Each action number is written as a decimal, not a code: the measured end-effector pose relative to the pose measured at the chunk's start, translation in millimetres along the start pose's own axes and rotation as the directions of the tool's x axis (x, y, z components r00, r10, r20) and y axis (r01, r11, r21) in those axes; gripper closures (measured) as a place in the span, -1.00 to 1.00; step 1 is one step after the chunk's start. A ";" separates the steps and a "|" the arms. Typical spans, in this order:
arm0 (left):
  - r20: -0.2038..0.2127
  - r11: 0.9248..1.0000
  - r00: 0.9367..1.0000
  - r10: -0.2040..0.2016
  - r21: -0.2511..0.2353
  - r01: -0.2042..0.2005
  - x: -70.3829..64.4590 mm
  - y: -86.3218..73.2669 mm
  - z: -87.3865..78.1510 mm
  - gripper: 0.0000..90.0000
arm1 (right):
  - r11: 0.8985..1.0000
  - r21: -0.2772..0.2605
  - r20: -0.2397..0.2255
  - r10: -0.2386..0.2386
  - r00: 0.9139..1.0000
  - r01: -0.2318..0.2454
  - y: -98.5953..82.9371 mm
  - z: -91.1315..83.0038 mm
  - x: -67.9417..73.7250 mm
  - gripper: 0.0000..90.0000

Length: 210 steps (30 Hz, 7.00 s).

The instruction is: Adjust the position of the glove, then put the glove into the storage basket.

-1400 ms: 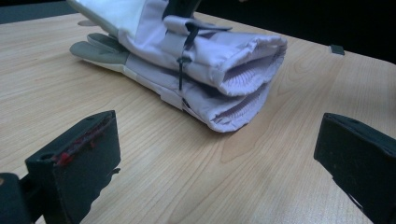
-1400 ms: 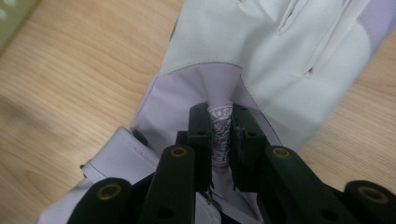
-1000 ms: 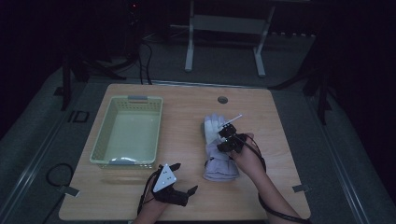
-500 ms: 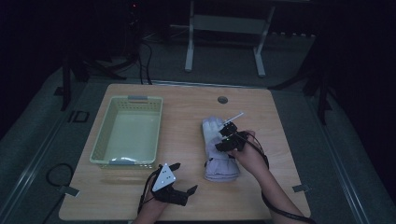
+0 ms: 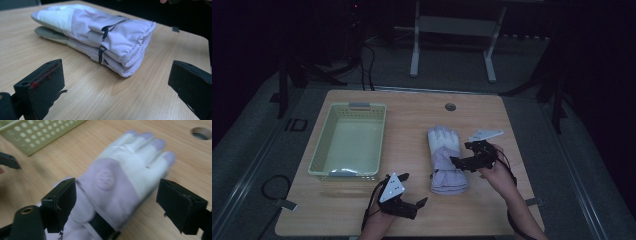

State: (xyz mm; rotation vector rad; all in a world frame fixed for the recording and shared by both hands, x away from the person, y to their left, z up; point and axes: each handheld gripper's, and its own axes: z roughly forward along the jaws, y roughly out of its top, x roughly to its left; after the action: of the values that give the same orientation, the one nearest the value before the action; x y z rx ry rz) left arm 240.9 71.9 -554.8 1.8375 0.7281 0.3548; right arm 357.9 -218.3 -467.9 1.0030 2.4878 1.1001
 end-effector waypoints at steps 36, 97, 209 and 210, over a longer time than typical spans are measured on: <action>-0.060 0.931 0.964 -0.259 0.251 0.265 -3.4 32.6 69.8 -0.30 | 0.975 0.011 -0.043 0.221 0.974 -0.221 -45.3 42.9 -27.3 -0.32; 0.043 0.907 0.990 -0.135 0.408 0.106 75.1 129.7 -11.6 0.67 | 0.996 -0.067 0.070 0.058 0.996 -0.053 83.7 32.2 53.9 0.76; -0.135 0.959 0.975 -0.174 0.201 0.199 169.6 59.9 -136.2 -0.97 | 0.997 0.004 -0.086 -0.076 0.993 0.076 173.8 154.8 165.1 -0.62; -0.124 0.960 0.978 -0.167 0.205 0.190 167.1 60.8 -134.6 -0.97 | 0.995 -0.002 -0.087 -0.096 0.992 0.096 173.1 151.1 164.3 -0.65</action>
State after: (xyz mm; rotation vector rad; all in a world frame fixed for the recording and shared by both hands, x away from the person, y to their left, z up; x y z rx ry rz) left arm 313.1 262.5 -464.2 1.9477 1.0332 0.2643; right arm 392.8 60.3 -437.5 0.8430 2.5766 1.1349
